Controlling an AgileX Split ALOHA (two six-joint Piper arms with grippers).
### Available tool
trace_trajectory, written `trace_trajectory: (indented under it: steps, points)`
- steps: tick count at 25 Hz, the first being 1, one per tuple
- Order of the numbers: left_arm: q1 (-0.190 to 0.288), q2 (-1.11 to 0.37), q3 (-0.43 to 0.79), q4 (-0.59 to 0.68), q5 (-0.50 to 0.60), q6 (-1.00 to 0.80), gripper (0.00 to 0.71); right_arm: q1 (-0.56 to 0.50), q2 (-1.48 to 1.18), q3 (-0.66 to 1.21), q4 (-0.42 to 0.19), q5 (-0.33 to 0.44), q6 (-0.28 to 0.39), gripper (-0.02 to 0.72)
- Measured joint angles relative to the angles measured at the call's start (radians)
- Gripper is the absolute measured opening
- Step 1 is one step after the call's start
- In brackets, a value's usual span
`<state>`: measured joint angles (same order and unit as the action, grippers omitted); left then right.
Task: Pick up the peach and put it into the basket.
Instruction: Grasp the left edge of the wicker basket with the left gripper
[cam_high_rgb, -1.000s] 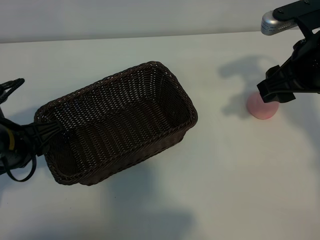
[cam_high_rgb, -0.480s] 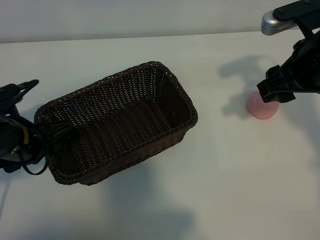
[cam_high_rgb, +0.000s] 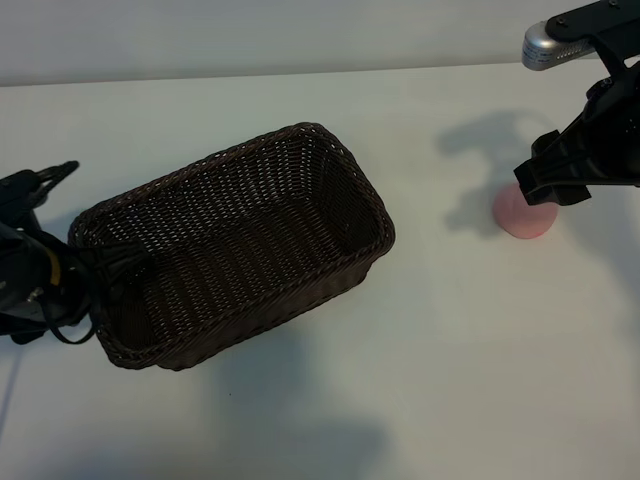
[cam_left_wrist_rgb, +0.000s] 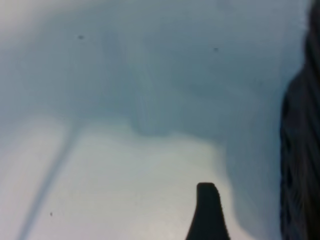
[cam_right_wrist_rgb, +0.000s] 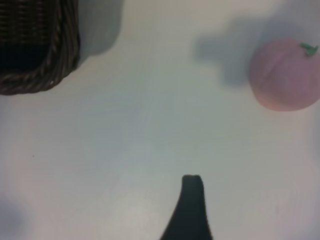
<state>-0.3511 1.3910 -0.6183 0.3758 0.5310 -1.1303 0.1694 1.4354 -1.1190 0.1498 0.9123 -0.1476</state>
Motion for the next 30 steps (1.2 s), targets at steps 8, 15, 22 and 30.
trace_trajectory:
  steps: [8,15,22,30]
  points:
    - [0.071,0.000,0.000,-0.083,-0.075,0.114,0.541,0.000,0.000,0.000,0.001,0.000,0.000,0.595]
    - [0.088,0.050,0.000,-0.098,-0.113,0.153,0.536,0.000,0.000,0.000,0.002,0.000,0.000,0.595]
    - [0.088,0.122,0.000,-0.147,-0.185,0.183,0.534,0.000,0.000,0.000,0.002,0.000,0.000,0.595]
    - [0.088,0.140,0.000,-0.155,-0.196,0.194,0.460,0.000,0.000,0.000,0.002,0.000,0.000,0.595]
